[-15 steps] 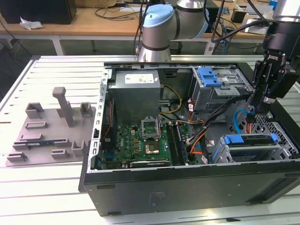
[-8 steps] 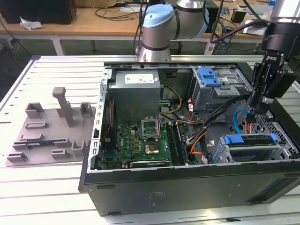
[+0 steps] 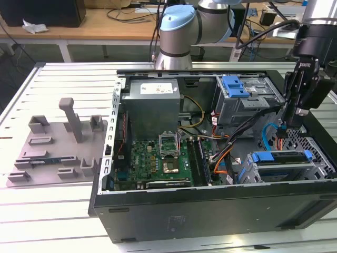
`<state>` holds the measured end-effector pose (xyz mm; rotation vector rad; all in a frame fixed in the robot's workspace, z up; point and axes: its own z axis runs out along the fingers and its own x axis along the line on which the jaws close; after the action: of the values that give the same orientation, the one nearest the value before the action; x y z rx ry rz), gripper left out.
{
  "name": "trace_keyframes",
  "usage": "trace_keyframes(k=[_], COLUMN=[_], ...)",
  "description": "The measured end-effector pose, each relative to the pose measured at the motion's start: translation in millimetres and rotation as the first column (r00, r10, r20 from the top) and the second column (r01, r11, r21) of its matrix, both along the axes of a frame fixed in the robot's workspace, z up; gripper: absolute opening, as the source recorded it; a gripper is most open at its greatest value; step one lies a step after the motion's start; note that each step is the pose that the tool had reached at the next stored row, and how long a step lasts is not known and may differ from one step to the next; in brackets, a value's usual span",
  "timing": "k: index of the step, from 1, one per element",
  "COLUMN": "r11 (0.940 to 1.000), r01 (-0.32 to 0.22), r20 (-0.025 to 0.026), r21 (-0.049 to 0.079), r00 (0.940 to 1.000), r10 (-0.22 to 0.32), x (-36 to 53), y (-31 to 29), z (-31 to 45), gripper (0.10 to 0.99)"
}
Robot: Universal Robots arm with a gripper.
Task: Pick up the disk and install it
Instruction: 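Insert the first disk wire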
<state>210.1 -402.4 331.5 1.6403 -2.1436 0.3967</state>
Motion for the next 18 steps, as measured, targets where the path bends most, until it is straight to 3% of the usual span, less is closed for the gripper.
trace_keyframes(k=[10,14,18], r11=[1.0000,1.0000,1.0000], r01=[-0.002,-0.002,-0.002], r20=[0.0000,-0.0001,-0.0001], r21=[-0.002,-0.002,-0.002], r00=[1.0000,1.0000,1.0000], r10=[0.002,0.002,0.002], x=[0.1,0.1,0.1], y=[0.6,0.6,0.6], z=[-1.1,-1.0,-1.0], gripper=[0.400,0.169,0.169])
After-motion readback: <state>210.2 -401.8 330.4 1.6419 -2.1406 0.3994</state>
